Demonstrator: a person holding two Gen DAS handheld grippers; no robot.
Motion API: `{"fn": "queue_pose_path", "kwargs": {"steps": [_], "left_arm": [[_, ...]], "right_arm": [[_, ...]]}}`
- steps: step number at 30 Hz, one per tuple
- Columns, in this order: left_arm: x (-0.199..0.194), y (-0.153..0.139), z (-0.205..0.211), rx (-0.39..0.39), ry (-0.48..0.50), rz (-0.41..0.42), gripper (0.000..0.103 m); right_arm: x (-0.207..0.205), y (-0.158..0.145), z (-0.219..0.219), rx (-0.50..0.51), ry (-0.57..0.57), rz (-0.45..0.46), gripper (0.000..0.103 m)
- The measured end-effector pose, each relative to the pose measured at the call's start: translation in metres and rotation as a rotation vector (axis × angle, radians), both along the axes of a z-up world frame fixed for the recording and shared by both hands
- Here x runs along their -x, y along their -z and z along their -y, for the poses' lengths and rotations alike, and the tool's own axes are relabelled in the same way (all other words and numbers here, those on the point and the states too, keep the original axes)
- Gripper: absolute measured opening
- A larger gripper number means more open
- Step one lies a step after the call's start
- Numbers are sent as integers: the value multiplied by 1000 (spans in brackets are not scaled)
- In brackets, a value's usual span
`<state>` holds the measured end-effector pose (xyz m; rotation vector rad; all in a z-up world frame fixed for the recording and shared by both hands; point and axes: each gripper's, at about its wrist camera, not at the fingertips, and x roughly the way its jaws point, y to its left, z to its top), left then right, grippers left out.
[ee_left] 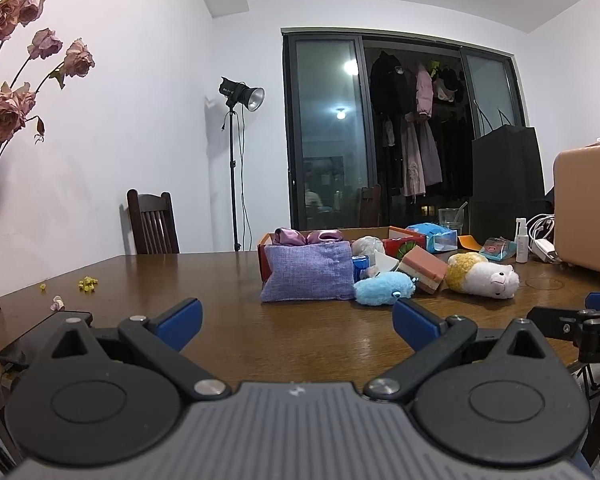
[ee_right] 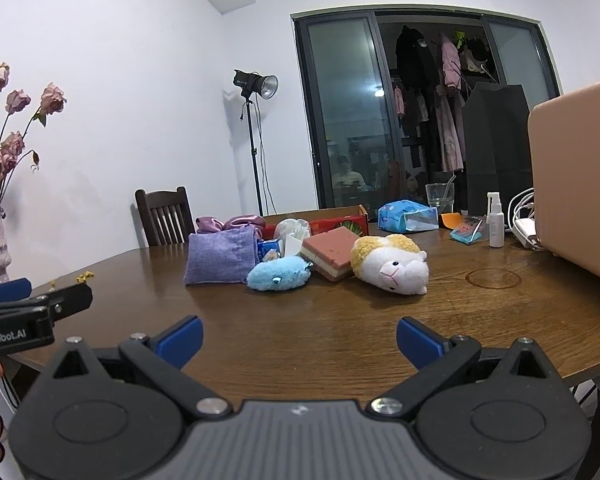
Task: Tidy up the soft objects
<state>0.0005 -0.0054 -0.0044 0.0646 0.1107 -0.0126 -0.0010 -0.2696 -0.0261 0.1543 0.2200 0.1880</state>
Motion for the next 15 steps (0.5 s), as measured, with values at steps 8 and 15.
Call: {"fn": "queue_pose_path", "kwargs": {"steps": [8, 15], "left_arm": [[0, 0, 0, -1, 0, 0, 103], [0, 0, 0, 1, 0, -1, 103]], "right_arm": [[-1, 0, 0, -1, 2, -5, 103], [-1, 1, 0, 6, 4, -4, 103]]}}
